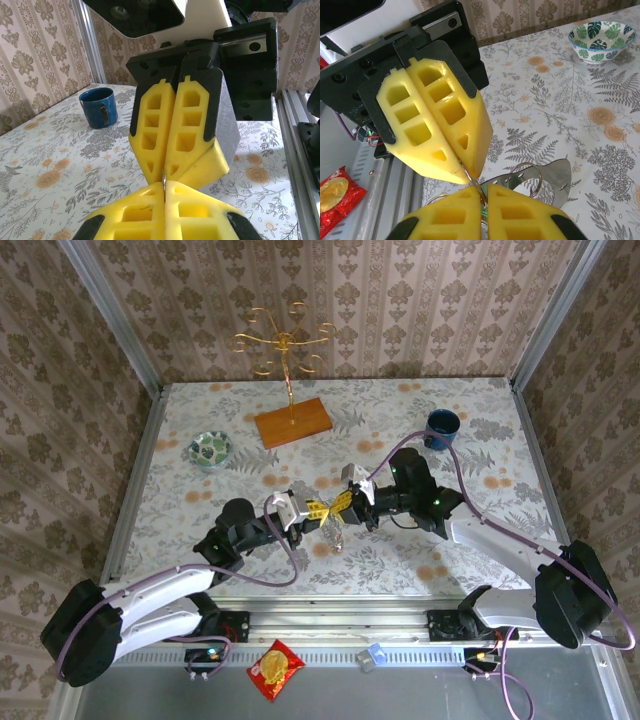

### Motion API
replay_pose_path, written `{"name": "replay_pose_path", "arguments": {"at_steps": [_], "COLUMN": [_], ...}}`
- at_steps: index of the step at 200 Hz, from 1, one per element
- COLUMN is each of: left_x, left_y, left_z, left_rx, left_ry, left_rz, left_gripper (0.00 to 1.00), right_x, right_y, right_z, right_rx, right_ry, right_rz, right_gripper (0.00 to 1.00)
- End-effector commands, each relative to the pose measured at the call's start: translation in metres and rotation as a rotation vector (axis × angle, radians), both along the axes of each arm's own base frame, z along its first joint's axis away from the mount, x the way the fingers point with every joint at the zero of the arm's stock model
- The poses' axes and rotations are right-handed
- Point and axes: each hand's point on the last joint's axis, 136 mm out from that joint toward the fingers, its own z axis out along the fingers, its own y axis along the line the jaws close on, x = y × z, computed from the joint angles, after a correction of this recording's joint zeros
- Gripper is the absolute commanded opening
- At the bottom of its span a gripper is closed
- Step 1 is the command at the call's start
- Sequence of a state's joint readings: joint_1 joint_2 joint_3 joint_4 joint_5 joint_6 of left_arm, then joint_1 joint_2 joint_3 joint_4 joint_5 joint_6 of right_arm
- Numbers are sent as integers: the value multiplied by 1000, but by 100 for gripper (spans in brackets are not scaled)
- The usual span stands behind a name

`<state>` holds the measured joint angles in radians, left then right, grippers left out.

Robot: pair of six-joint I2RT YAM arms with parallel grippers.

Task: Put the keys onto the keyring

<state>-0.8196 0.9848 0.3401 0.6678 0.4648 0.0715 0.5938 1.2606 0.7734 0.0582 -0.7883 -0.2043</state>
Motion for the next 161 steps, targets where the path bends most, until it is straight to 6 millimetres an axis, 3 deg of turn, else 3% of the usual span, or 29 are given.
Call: {"name": "replay_pose_path", "arguments": {"at_steps": [1, 34, 57, 69, 101, 161], "left_x": [-8, -1, 3, 3, 2, -1], "left_y": [-2, 1, 4, 5, 6, 3], "left_z": [14, 8, 0, -5, -15, -13], "left_rx": [-54, -41, 2, 37, 116, 149], "left_ry": [-40, -24, -6, 3, 13, 1], "left_rz": [-36, 6, 38, 42, 35, -2], "left_gripper": [0, 0, 15, 18, 19, 17], "right_x": [-4, -9, -7, -7, -10, -16], "right_y": [8, 7, 1, -1, -2, 1], "right_z": [19, 18, 12, 10, 4, -7], "right_rx": [52, 34, -28, -62, -142, -356], "right_ry": [-17, -19, -41, -56, -90, -187], "right_rz": [55, 80, 59, 54, 66, 118], "right_gripper": [1, 0, 0, 0, 0, 0]}}
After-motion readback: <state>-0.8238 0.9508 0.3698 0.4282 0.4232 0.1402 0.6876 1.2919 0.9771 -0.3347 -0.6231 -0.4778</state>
